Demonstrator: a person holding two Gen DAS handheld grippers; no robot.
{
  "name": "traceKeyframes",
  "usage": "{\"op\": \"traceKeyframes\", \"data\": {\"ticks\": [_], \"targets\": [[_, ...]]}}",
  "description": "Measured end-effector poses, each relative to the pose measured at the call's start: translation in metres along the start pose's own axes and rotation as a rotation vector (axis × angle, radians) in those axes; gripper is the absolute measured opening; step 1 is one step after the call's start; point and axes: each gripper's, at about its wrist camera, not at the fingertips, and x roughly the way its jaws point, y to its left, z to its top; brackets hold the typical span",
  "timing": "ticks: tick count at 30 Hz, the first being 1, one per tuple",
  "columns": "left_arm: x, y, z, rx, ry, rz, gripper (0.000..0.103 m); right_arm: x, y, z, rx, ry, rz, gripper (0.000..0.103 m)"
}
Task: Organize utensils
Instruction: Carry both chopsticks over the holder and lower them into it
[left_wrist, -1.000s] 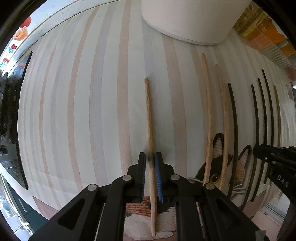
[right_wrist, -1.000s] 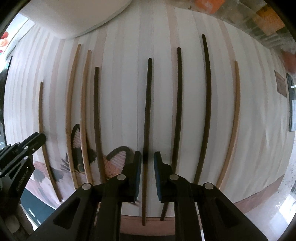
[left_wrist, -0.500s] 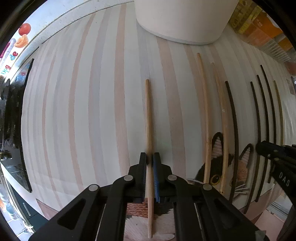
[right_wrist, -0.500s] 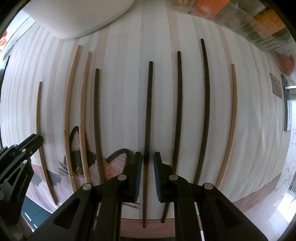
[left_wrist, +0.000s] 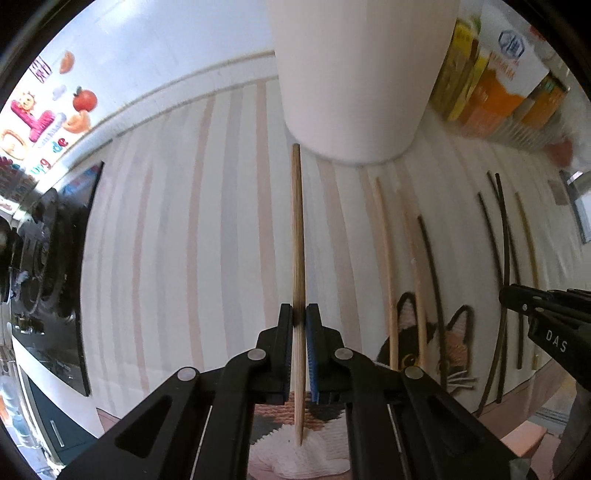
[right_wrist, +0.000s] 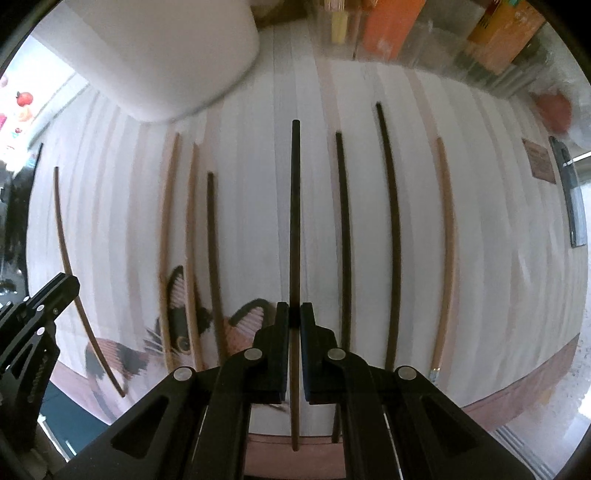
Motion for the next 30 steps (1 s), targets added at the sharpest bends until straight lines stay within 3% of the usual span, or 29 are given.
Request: {"op": "traceKeyframes", "data": {"ticks": [10, 20, 30], "targets": [[-0.063, -0.002, 0.011, -0.030, -0.136, -0.014, 0.004, -0.062, -0.015, -0.004, 0.013, -0.150, 0.034, 0.006], [-0.124, 0.024, 0.037, -0.070, -0.302, -0.073, 0.004, -0.139, -0.021, 0.009, 0.012, -0.318, 0.108, 0.006], [-0.194, 0.047, 0.106, -0.134, -0.493, -0.192, 0.004, -0.229, 0.010, 0.051, -0.029, -0.517, 0.188, 0.006]]}}
